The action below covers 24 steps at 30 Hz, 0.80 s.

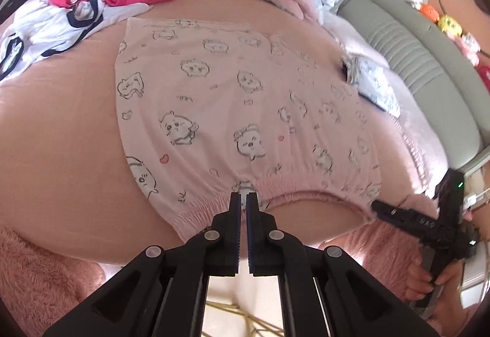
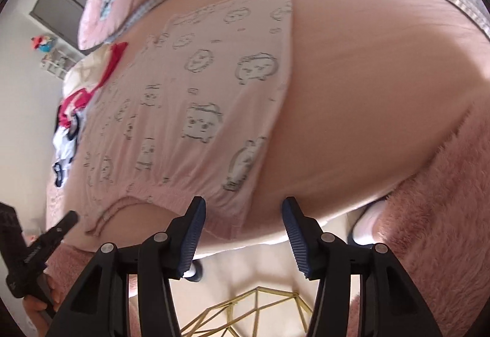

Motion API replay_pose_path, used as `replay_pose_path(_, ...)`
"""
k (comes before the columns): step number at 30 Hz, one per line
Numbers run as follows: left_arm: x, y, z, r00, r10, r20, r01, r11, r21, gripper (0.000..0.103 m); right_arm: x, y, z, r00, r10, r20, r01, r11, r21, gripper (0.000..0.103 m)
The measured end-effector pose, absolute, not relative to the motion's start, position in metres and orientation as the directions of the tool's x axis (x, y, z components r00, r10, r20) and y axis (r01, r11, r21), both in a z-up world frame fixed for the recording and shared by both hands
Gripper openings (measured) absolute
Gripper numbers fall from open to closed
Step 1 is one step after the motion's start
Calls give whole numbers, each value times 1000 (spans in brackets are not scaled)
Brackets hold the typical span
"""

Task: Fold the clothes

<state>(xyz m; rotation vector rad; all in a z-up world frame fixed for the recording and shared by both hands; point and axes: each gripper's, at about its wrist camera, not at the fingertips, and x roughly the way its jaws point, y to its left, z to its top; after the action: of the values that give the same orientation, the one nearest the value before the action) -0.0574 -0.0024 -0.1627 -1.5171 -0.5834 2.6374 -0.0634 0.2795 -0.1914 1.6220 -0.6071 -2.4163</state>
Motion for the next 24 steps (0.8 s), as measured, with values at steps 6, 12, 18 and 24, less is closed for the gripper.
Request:
replay_pose_path(6, -48, -8, -170, -499, 248, -830, 145, -920, -363, 2, -79, 279, -198, -393, -381, -837, -53, -899, 434, 13)
replay_pose_path(12, -48, -18, -176, -500, 266, -824, 182, -898, -401, 2, -84, 296, -214, -361, -498, -788, -142, -806, 575, 21)
replay_pose_path(18, -50, -16, -179, -491, 283, -824, 168, -897, -408, 2, -85, 276, -200, -379, -440, -814, -41, -871, 489, 9)
replay_pose_path(24, -51, -13, -179, -489, 298, -820, 143, -900, -412, 2, -114, 237, -140, -469, -505, -724, 168, -856, 488, 8)
